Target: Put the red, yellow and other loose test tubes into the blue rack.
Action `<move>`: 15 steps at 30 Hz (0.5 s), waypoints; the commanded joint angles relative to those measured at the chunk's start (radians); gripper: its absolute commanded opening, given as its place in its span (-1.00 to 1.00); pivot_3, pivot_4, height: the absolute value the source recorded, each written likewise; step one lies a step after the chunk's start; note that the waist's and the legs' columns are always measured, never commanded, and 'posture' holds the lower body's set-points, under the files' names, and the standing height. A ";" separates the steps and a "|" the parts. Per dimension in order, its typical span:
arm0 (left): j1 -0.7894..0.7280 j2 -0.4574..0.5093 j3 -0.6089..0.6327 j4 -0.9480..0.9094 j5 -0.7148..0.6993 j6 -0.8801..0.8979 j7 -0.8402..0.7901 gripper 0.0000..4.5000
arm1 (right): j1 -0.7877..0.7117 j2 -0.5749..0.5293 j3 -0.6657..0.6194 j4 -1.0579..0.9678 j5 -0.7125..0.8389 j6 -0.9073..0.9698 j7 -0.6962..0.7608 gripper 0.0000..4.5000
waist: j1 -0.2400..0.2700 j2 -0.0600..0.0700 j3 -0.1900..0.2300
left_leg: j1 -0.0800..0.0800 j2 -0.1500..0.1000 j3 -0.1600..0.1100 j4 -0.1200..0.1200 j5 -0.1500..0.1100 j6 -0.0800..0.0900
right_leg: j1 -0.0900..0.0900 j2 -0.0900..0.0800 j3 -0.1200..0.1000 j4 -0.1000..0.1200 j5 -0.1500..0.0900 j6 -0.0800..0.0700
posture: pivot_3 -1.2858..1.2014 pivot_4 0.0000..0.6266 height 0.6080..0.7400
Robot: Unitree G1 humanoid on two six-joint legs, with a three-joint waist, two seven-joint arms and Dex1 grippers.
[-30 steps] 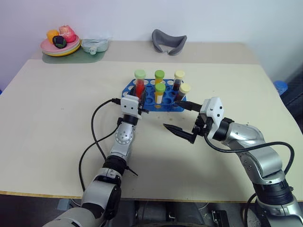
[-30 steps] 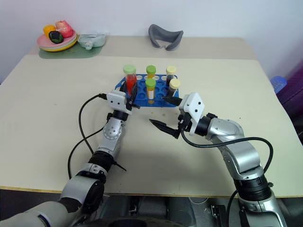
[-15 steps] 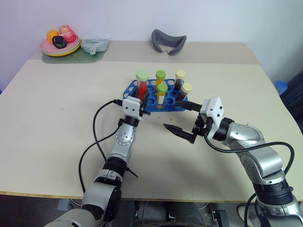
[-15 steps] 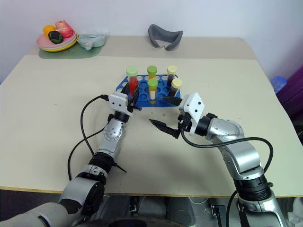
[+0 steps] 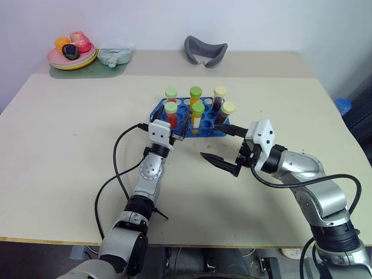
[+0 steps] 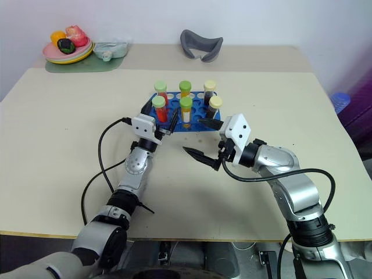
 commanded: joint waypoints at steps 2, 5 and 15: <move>0.097 0.033 0.001 -0.204 -0.085 0.076 -0.090 0.98 | -0.009 0.000 -0.023 -0.046 0.019 -0.009 0.004 1.00 | -0.001 0.000 0.000 | 0.000 0.000 0.000 0.000 0.000 0.000 | 0.000 0.000 0.000 0.000 0.000 0.000 | 0.03 -0.52 0.92; 0.190 0.088 0.015 -0.396 -0.144 0.173 -0.141 0.98 | 0.001 -0.014 -0.037 -0.048 0.020 -0.007 0.009 1.00 | -0.001 0.000 0.000 | 0.000 0.001 0.000 0.000 0.000 0.000 | 0.000 0.000 0.000 0.000 0.000 0.000 | 0.03 -0.52 0.92; 0.490 0.495 0.157 -0.852 -0.375 0.556 -0.396 0.98 | 0.140 -0.177 -0.245 0.010 0.048 0.013 0.084 1.00 | 0.002 0.000 0.000 | 0.000 0.001 -0.001 -0.001 0.000 0.000 | 0.000 -0.002 0.002 0.000 0.000 0.000 | 0.03 -0.52 0.92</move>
